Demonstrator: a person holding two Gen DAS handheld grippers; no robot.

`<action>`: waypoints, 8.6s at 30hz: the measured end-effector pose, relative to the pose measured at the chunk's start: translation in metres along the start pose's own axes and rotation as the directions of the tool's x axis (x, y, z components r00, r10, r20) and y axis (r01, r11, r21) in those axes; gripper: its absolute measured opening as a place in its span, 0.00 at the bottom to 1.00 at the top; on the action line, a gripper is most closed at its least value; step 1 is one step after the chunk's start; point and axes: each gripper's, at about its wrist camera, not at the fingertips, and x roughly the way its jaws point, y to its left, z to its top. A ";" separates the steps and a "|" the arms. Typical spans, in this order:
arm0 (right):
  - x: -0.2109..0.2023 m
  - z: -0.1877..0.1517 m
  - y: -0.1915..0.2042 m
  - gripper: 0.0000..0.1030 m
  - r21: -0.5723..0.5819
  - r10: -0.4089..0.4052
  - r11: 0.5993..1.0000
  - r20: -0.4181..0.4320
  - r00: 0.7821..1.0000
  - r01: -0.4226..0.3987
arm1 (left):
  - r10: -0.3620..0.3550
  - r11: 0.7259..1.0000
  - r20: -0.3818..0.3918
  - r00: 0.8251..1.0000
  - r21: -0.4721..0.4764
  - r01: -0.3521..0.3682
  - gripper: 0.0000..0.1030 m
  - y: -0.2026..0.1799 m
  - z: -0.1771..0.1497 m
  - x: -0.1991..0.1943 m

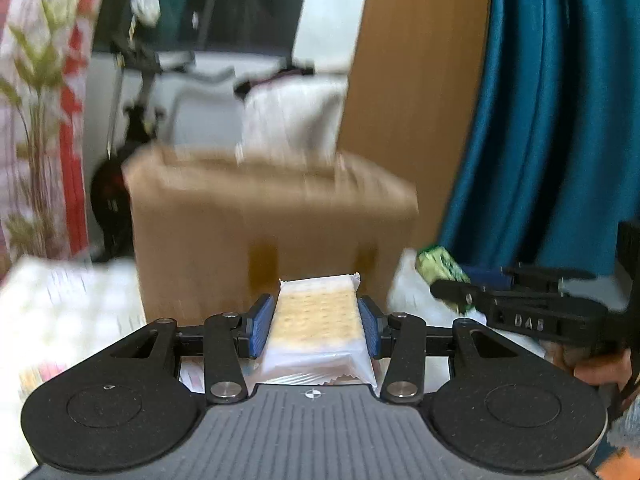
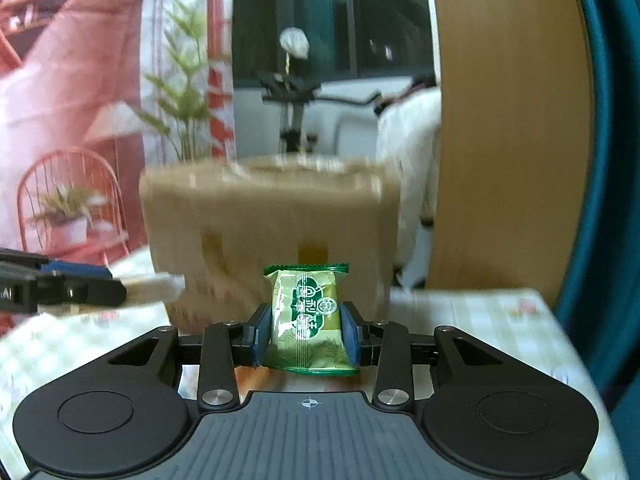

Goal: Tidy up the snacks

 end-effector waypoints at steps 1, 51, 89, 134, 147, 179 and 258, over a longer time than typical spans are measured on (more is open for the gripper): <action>0.003 0.012 -0.001 0.33 -0.012 0.005 1.000 0.020 1.000 -0.004 | 0.007 1.000 0.027 1.000 0.005 -0.007 0.47 0.002 0.011 0.000; 0.037 0.029 0.021 1.00 -0.004 -0.025 1.000 -0.031 0.999 0.025 | 0.337 0.940 0.012 0.942 0.061 -0.337 1.00 0.029 0.049 0.024; 0.113 -0.088 0.033 0.67 -0.037 0.161 0.981 -0.394 0.905 -0.190 | 0.123 0.989 -0.309 0.943 -0.034 -0.141 0.83 0.048 -0.052 0.090; 0.004 0.034 0.066 0.46 -0.278 0.234 0.929 -0.068 0.970 -0.244 | -0.085 0.995 -0.045 0.995 -0.051 0.083 0.48 0.003 0.046 -0.001; 0.092 0.127 0.025 0.46 -0.330 0.222 0.917 -0.044 0.974 -0.224 | -0.061 0.998 0.019 0.998 -0.009 0.061 0.48 0.018 0.133 0.067; 0.094 0.110 -0.007 0.99 -0.077 0.049 0.995 -0.125 0.991 -0.058 | 0.213 0.976 0.031 0.977 0.040 -0.214 0.94 0.034 0.140 0.036; -0.057 0.099 0.021 0.99 0.118 -0.102 0.988 0.044 0.994 0.097 | 0.413 0.911 0.112 0.904 -0.052 -0.410 0.97 -0.026 0.117 -0.095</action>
